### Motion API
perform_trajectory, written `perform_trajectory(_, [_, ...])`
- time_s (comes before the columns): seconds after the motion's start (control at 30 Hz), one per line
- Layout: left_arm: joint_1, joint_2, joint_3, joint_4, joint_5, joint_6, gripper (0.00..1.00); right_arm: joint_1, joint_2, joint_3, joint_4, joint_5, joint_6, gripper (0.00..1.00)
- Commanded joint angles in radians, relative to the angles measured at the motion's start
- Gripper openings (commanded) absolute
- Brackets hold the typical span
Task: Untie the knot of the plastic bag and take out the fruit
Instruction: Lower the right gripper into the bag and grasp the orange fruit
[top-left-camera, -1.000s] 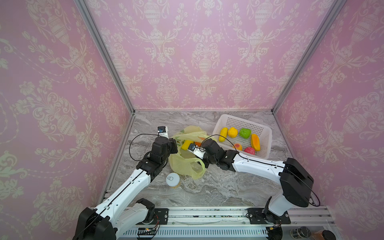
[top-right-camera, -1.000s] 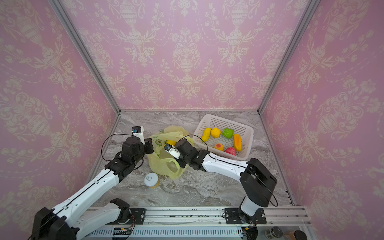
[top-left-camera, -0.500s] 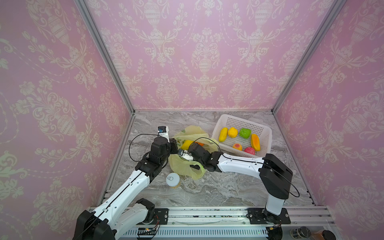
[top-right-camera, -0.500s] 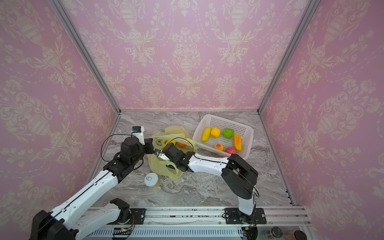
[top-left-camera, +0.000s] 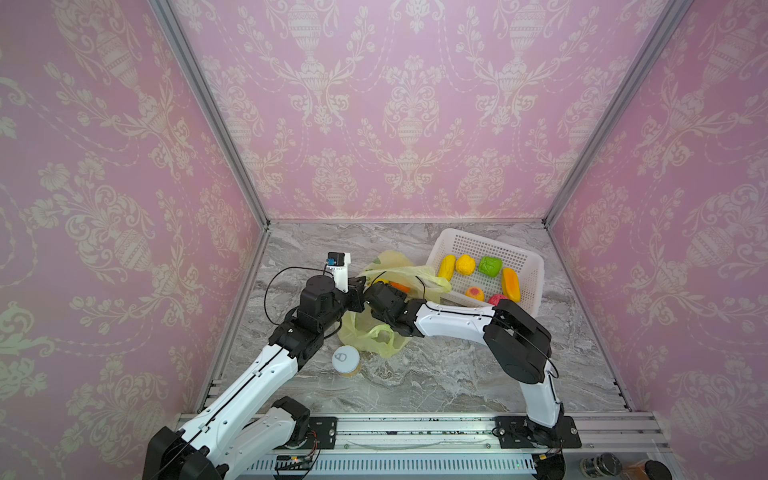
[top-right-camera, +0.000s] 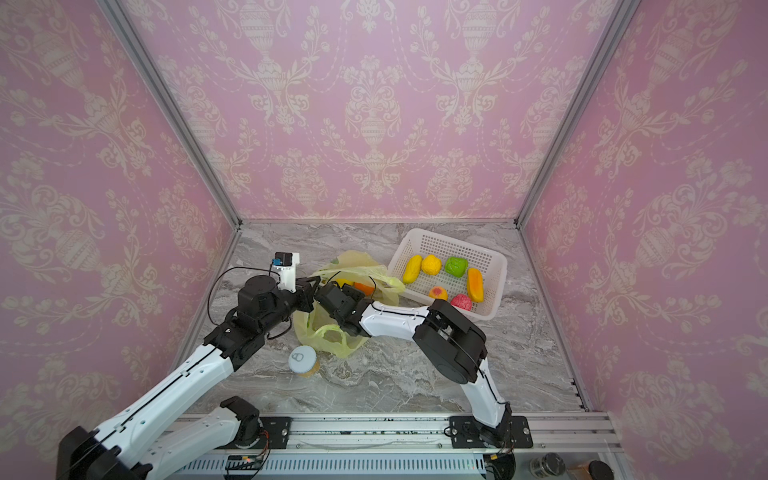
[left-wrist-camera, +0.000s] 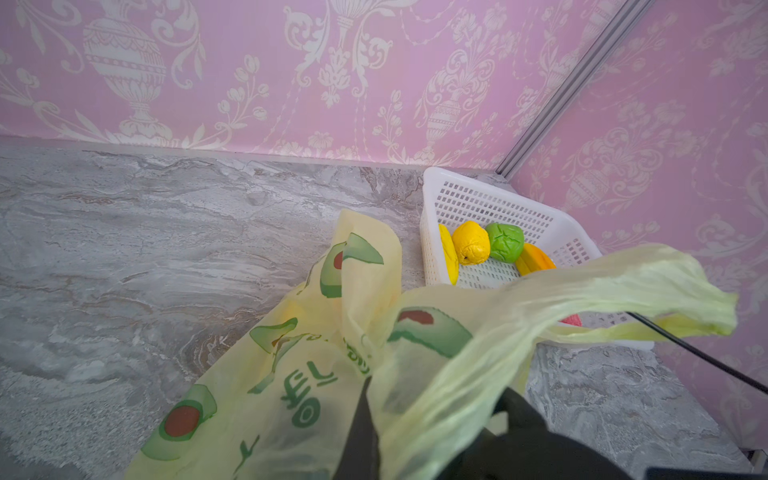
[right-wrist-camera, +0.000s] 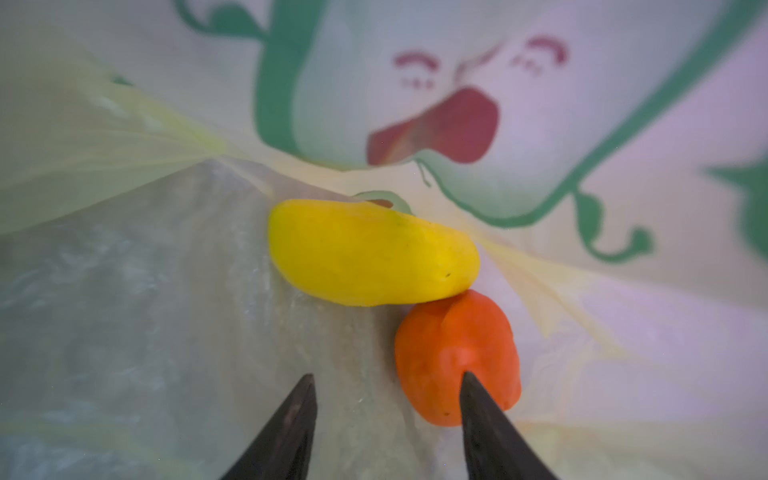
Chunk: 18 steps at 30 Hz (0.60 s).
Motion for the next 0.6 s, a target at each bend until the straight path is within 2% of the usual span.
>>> perform_trajectory(0.0, [-0.008, -0.033, -0.020, 0.049, 0.047, 0.025, 0.00, -0.042, 0.061, 0.054, -0.037, 0.111, 0.044, 0.72])
perform_trajectory(0.1, [-0.008, -0.037, -0.023, 0.049, 0.036, 0.024, 0.00, -0.065, 0.085, 0.078, -0.063, 0.115, 0.063, 0.79])
perform_trajectory(0.3, [-0.008, -0.024, -0.020, 0.044, 0.022, 0.022, 0.00, -0.095, 0.128, 0.118, -0.149, 0.040, 0.085, 0.83])
perform_trajectory(0.43, [-0.008, -0.029, -0.022, 0.039, 0.006, 0.024, 0.00, -0.108, 0.162, 0.155, -0.210, -0.006, 0.092, 0.78])
perform_trajectory(0.57, [-0.008, -0.034, -0.023, 0.034, -0.016, 0.024, 0.00, -0.118, 0.169, 0.170, -0.243, -0.055, 0.104, 0.67])
